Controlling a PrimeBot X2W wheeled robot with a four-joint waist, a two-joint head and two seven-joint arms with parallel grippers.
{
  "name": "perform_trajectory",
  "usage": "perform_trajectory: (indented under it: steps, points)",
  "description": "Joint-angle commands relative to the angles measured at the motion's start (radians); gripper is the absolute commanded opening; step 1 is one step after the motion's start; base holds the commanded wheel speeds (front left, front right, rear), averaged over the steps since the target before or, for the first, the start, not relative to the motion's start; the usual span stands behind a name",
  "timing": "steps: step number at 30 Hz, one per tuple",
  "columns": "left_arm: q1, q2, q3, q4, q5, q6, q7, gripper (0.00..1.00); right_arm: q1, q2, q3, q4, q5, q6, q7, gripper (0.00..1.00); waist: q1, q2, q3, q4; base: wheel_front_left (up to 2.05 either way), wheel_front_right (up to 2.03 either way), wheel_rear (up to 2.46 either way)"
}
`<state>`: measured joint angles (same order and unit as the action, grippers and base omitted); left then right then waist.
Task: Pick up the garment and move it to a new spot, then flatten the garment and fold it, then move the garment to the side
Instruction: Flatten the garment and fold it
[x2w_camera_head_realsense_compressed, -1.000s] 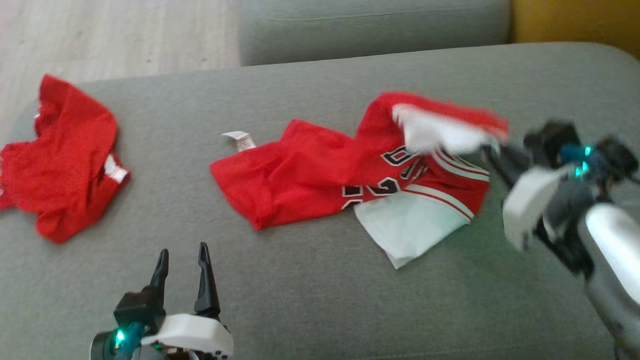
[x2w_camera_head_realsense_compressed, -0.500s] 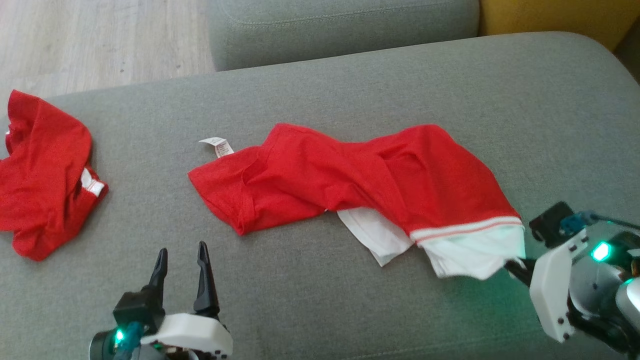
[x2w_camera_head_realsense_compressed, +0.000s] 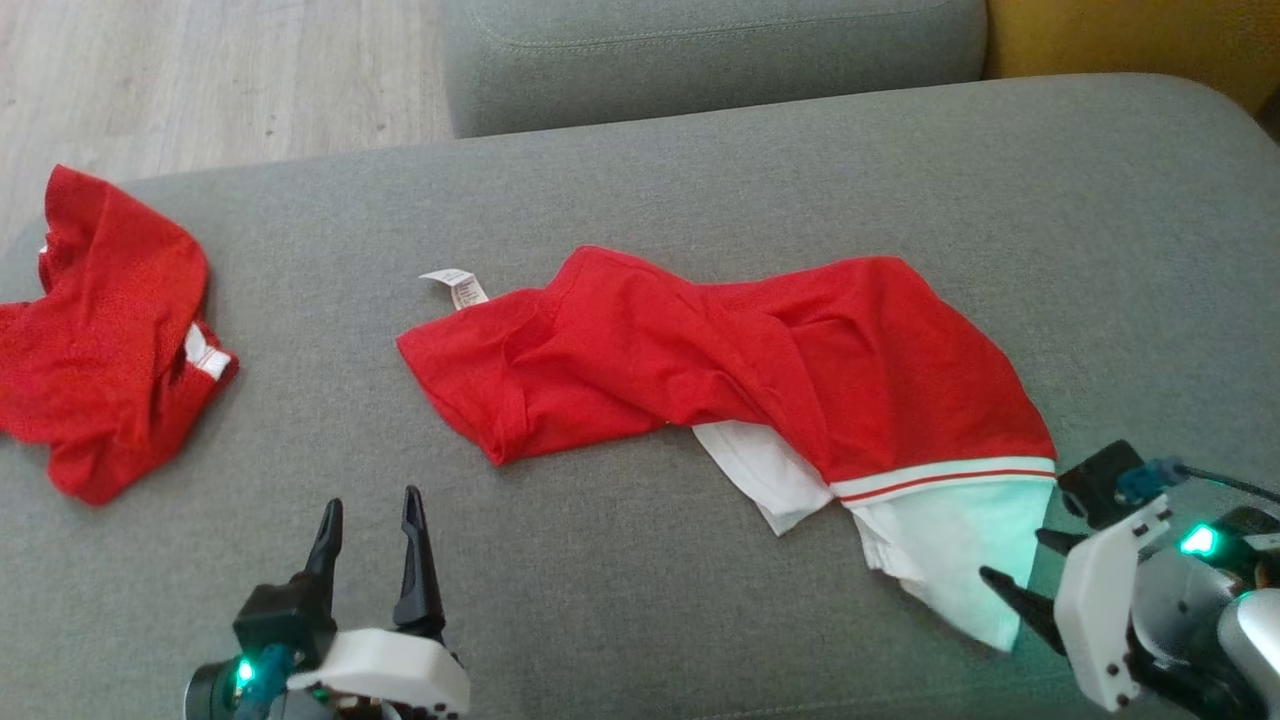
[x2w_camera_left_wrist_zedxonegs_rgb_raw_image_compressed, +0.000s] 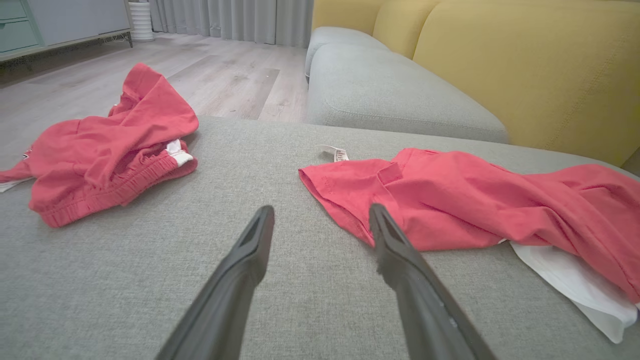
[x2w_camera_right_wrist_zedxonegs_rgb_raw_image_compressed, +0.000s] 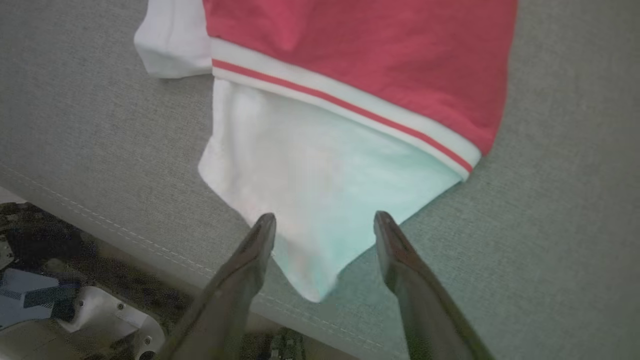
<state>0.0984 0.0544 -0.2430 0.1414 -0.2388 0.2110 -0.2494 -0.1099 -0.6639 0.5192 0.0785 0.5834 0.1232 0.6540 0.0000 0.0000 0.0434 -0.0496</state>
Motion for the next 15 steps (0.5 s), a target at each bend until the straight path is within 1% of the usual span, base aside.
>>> perform_trajectory:
  steps: [1,4,6,8,11,15]
  points:
    - [-0.036,-0.004,0.033,-0.026,0.01,0.0,-0.012,1.0,0.001,-0.022,-0.026,-0.035,-0.028,0.008,-0.025,1.0,0.0,0.0,-0.002,-0.002,0.0,0.0,0.0]
    - [-0.035,-0.004,0.037,-0.028,0.011,-0.001,-0.012,1.0,0.015,-0.012,-0.053,-0.052,-0.042,0.008,-0.043,1.0,0.0,0.0,-0.004,-0.006,0.0,0.0,0.0]
    - [-0.033,-0.004,0.041,-0.031,0.013,-0.001,-0.012,1.0,0.028,0.008,-0.086,-0.087,-0.049,0.008,-0.066,1.0,0.0,0.0,-0.004,-0.011,0.0,0.0,0.0]
    - [-0.033,-0.004,0.045,-0.034,0.014,-0.002,-0.012,1.0,0.03,0.054,-0.135,-0.122,-0.052,0.008,-0.103,1.0,0.0,0.0,0.0,-0.018,0.0,0.0,0.0]
    - [-0.045,-0.004,0.042,-0.038,0.019,-0.008,-0.012,1.0,-0.005,0.129,-0.178,-0.163,-0.078,0.008,-0.134,1.0,0.0,0.0,0.024,-0.015,0.0,0.0,0.0]
    - [-0.098,-0.004,0.012,-0.031,0.028,-0.026,-0.012,1.0,-0.119,0.226,-0.191,-0.153,-0.138,0.008,-0.148,1.0,0.0,0.0,0.075,0.028,0.0,0.0,0.0]
